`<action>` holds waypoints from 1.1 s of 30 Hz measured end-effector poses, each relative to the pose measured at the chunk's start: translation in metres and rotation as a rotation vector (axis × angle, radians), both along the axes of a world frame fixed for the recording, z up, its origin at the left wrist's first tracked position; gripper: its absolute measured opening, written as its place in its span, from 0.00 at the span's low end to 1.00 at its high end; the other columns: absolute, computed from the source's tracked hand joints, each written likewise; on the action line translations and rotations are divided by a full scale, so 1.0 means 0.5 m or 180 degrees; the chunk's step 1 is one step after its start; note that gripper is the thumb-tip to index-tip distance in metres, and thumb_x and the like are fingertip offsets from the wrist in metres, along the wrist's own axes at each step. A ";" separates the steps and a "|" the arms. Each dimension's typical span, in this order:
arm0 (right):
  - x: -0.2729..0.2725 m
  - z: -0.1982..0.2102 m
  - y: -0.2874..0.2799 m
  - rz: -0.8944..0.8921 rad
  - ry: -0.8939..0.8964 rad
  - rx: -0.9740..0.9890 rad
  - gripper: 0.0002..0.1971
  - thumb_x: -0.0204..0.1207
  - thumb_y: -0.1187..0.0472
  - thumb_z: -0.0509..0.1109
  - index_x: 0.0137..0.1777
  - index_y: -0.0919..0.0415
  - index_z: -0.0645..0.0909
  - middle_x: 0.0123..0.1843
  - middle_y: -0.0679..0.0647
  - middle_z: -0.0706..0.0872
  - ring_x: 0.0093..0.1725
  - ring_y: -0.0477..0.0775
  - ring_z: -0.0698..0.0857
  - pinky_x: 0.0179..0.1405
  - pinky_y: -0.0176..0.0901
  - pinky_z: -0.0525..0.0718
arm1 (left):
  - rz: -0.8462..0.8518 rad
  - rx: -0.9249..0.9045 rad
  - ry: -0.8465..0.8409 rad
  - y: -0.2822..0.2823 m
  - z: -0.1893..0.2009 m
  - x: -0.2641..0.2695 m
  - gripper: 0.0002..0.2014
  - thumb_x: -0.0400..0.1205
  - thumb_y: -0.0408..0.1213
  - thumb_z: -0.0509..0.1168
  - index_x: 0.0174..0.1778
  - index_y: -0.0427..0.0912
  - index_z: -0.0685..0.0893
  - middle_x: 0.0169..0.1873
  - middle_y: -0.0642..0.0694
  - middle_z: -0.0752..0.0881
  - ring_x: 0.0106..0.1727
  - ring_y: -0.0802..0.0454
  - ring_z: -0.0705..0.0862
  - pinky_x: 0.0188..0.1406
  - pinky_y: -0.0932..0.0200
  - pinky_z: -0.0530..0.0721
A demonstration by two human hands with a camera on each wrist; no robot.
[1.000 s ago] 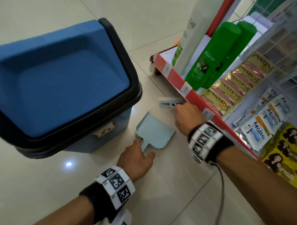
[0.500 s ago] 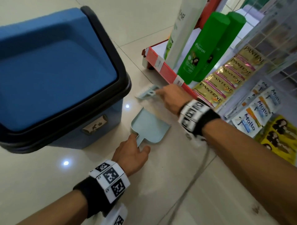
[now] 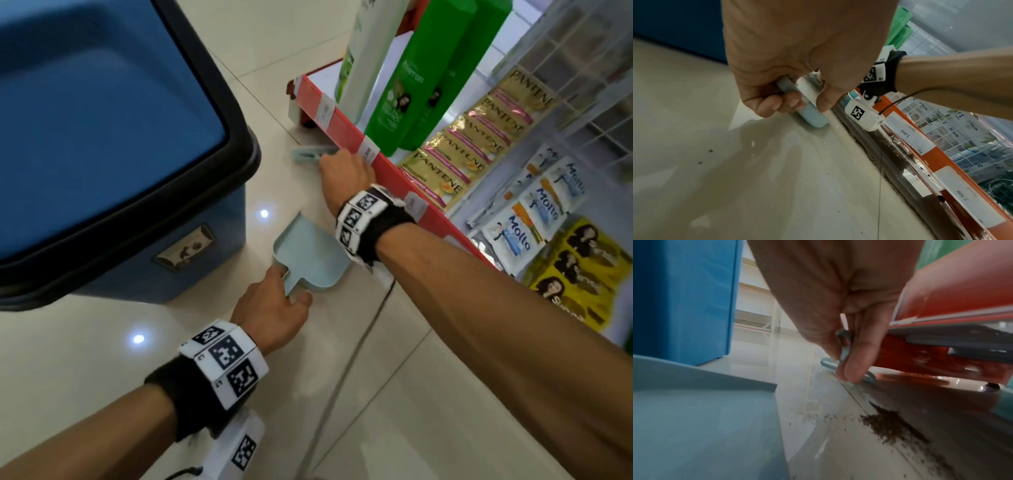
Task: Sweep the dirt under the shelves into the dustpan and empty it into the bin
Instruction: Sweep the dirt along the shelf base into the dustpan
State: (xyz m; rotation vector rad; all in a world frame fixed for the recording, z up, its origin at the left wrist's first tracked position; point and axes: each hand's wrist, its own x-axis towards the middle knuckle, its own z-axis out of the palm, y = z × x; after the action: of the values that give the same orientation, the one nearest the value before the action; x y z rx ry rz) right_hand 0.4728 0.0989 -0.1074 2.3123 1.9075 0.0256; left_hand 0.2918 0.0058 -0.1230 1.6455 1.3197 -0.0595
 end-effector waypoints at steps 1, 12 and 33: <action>0.003 -0.007 0.000 -0.0096 0.0018 -0.0060 0.16 0.85 0.70 0.54 0.60 0.66 0.84 0.58 0.64 0.86 0.57 0.66 0.86 0.43 0.51 0.80 | -0.0006 -0.0005 0.0001 -0.001 -0.001 -0.002 0.26 0.84 0.50 0.62 0.77 0.45 0.69 0.56 0.42 0.87 0.55 0.41 0.86 0.54 0.51 0.83; 0.041 0.076 -0.184 -0.0146 -0.0090 -0.0270 0.10 0.84 0.65 0.59 0.51 0.64 0.82 0.46 0.63 0.86 0.42 0.63 0.82 0.39 0.51 0.77 | -0.0124 0.0016 0.0032 -0.001 0.001 0.005 0.27 0.84 0.50 0.62 0.77 0.43 0.68 0.56 0.42 0.86 0.57 0.40 0.85 0.54 0.52 0.82; 0.056 0.109 -0.192 0.0459 -0.0088 -0.0085 0.10 0.86 0.58 0.60 0.61 0.57 0.80 0.37 0.54 0.75 0.36 0.56 0.77 0.36 0.49 0.79 | -0.0227 0.0063 0.0191 -0.015 0.012 -0.012 0.26 0.84 0.51 0.62 0.75 0.43 0.69 0.56 0.41 0.86 0.56 0.39 0.86 0.56 0.49 0.84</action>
State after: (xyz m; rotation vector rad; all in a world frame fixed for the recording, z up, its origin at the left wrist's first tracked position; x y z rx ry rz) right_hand 0.5009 0.0029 -0.0528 2.1420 2.0441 0.0472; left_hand 0.2858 -0.0017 -0.1171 1.7192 1.3103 -0.1400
